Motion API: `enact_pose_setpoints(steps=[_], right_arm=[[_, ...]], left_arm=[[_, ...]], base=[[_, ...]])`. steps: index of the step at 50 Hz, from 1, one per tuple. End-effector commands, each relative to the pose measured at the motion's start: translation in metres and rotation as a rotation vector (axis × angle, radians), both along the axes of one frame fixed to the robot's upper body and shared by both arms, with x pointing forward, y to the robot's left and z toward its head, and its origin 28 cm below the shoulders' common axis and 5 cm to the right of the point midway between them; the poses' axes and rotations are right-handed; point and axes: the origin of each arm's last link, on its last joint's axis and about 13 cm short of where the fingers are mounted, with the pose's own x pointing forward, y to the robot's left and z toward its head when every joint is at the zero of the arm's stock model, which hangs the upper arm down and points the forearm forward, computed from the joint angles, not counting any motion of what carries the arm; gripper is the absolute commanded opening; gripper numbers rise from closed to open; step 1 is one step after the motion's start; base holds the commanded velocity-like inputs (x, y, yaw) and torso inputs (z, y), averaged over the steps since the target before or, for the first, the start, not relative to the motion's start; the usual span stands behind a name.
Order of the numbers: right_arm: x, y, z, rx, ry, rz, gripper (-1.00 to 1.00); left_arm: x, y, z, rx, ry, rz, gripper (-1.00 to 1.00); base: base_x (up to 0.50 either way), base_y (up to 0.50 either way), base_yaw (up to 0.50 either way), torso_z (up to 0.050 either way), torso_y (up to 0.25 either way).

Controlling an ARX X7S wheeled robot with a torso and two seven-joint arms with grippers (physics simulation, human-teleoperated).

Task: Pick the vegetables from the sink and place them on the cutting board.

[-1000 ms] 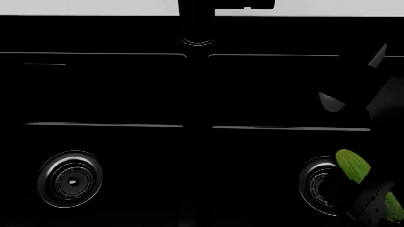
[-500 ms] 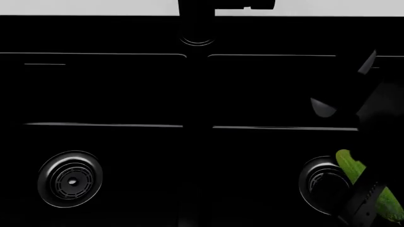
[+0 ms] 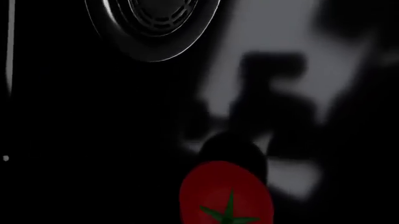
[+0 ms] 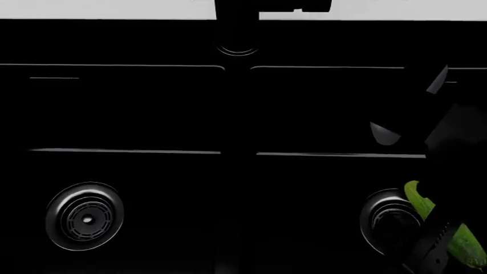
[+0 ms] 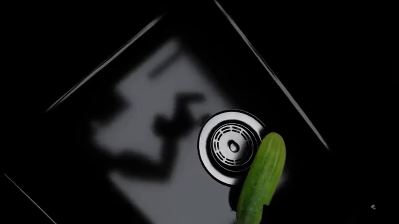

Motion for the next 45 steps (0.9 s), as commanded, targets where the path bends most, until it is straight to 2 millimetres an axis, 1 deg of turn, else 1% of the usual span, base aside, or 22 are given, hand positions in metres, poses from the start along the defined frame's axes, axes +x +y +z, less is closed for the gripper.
enact_pose_setpoints(steps=[1, 6, 13, 14, 15, 17, 20, 25, 27, 28, 29, 31, 34, 35, 37, 39, 40, 45], right_arm=[[0.001, 0.001, -0.001, 0.001, 0.0, 0.006, 1.0], [0.002, 0.001, -0.004, 0.002, 0.004, 0.008, 1.0], [0.006, 0.004, -0.005, 0.004, 0.007, 0.019, 1.0], [0.006, 0.004, -0.005, 0.003, 0.006, 0.021, 1.0], [0.006, 0.004, -0.005, 0.004, 0.005, 0.02, 1.0], [0.006, 0.003, -0.007, 0.006, 0.007, 0.017, 1.0], [0.006, 0.002, -0.01, 0.01, 0.01, 0.016, 1.0], [0.008, 0.002, -0.012, 0.015, 0.01, 0.02, 1.0], [0.008, 0.003, -0.012, 0.014, 0.012, 0.022, 1.0], [0.008, 0.003, -0.01, 0.014, 0.01, 0.024, 1.0], [0.008, 0.003, -0.01, 0.013, 0.01, 0.025, 1.0], [0.008, 0.004, -0.007, 0.013, 0.005, 0.026, 1.0], [0.008, 0.004, -0.007, 0.013, 0.004, 0.026, 1.0], [0.008, 0.004, -0.006, 0.012, 0.003, 0.026, 1.0], [0.009, 0.005, -0.004, 0.017, 0.002, 0.015, 1.0], [0.009, 0.006, -0.002, 0.016, -0.001, 0.015, 1.0], [0.009, 0.007, -0.001, 0.011, 0.0, 0.011, 1.0], [0.009, 0.007, -0.002, -0.008, 0.025, -0.014, 1.0]], left_arm=[[0.002, -0.003, -0.023, 0.068, 0.01, -0.021, 1.0], [0.004, 0.0, -0.026, 0.076, 0.004, -0.001, 1.0], [-0.002, 0.001, -0.047, 0.046, 0.07, 0.018, 1.0], [-0.002, 0.001, -0.048, 0.042, 0.071, 0.014, 1.0], [-0.001, 0.0, -0.049, 0.04, 0.061, 0.008, -1.0], [0.008, 0.001, -0.05, 0.054, -0.037, -0.005, -1.0], [0.017, 0.0, -0.044, 0.062, -0.111, -0.003, -1.0], [0.024, -0.003, -0.04, 0.066, -0.208, -0.031, -1.0], [0.026, -0.003, -0.035, 0.065, -0.293, -0.058, -1.0], [0.028, -0.006, -0.027, 0.056, -0.382, -0.086, -1.0], [0.028, -0.007, -0.025, 0.044, -0.403, -0.094, -1.0], [0.025, -0.011, -0.012, 0.005, -0.446, -0.117, -1.0], [0.022, -0.012, 0.001, 0.002, -0.519, -0.136, -1.0], [0.021, -0.013, 0.005, 0.018, -0.569, -0.148, -1.0], [0.021, -0.014, 0.015, -0.021, -0.64, -0.135, -1.0], [0.017, -0.017, 0.02, -0.059, -0.644, -0.153, -1.0], [0.017, -0.018, 0.026, -0.085, -0.669, -0.145, -1.0], [0.018, -0.025, 0.033, -0.122, -0.729, -0.169, -1.0]], base=[[0.0, 0.0, 0.0, 0.0, -0.011], [0.0, 0.0, 0.0, 0.0, -0.002], [0.0, 0.0, 0.0, 0.0, 0.0], [0.0, 0.0, 0.0, 0.0, 0.0], [0.0, 0.0, 0.0, 0.0, 0.0], [0.0, 0.0, 0.0, -0.005, -0.006], [0.01, 0.0, 0.0, -0.007, -0.01], [0.01, 0.0, 0.0, -0.006, -0.011], [0.01, 0.0, -0.01, -0.011, -0.012], [0.02, 0.0, -0.01, 0.0, -0.011], [0.0, 0.0, -0.01, -0.013, -0.011], [0.01, 0.0, -0.01, -0.005, -0.005], [0.0, 0.0, 0.0, 0.0, 0.0], [0.0, 0.0, 0.0, 0.0, 0.0], [0.0, 0.0, 0.0, 0.0, 0.0], [0.0, 0.0, 0.0, 0.0, 0.0], [0.0, 0.0, 0.0, 0.0, 0.0], [0.0, 0.0, 0.0, 0.0, 0.0]])
